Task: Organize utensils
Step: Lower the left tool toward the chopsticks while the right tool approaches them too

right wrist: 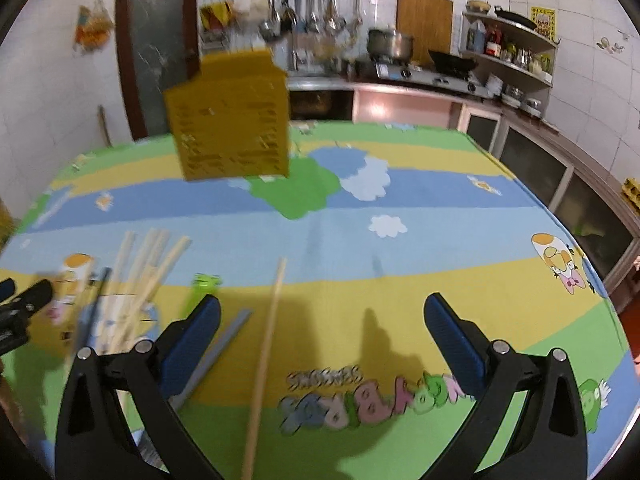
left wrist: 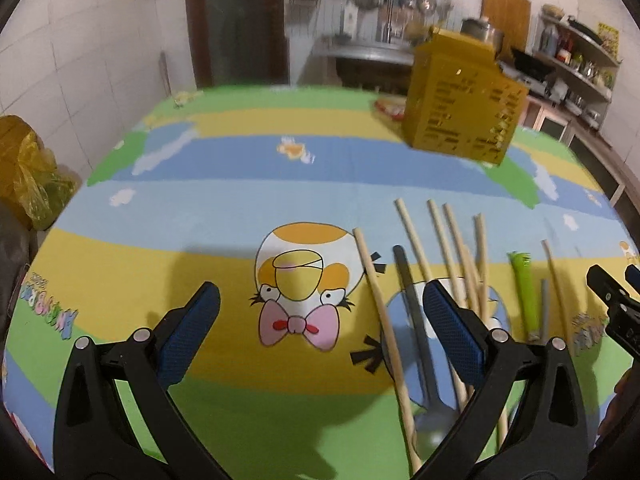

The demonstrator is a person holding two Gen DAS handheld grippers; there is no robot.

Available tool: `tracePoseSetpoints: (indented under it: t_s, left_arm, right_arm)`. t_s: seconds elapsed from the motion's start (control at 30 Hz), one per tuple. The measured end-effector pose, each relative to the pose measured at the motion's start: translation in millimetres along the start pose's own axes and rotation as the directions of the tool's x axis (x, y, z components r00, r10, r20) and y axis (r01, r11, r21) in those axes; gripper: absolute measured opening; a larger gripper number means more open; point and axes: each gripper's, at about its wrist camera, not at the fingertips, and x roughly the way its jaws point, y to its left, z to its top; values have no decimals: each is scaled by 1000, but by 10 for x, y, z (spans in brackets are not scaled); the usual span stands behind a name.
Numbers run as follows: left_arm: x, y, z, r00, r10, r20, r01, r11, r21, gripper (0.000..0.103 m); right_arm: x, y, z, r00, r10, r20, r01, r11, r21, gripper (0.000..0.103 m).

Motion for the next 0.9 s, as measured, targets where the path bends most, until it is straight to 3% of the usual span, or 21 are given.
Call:
tracePoseSetpoints:
  t_s: [0.33, 0.9]
  left_arm:
    - [462, -74, 72, 995, 25, -99, -24, 1000, 16, 98]
    - [581, -28, 28, 994, 23, -109, -22, 1000, 18, 98]
  right_arm:
    - [536, -53, -64, 985, -9, -175, 15, 999, 35, 99]
    - [629, -118, -46, 981, 29, -194, -14, 997, 78, 100]
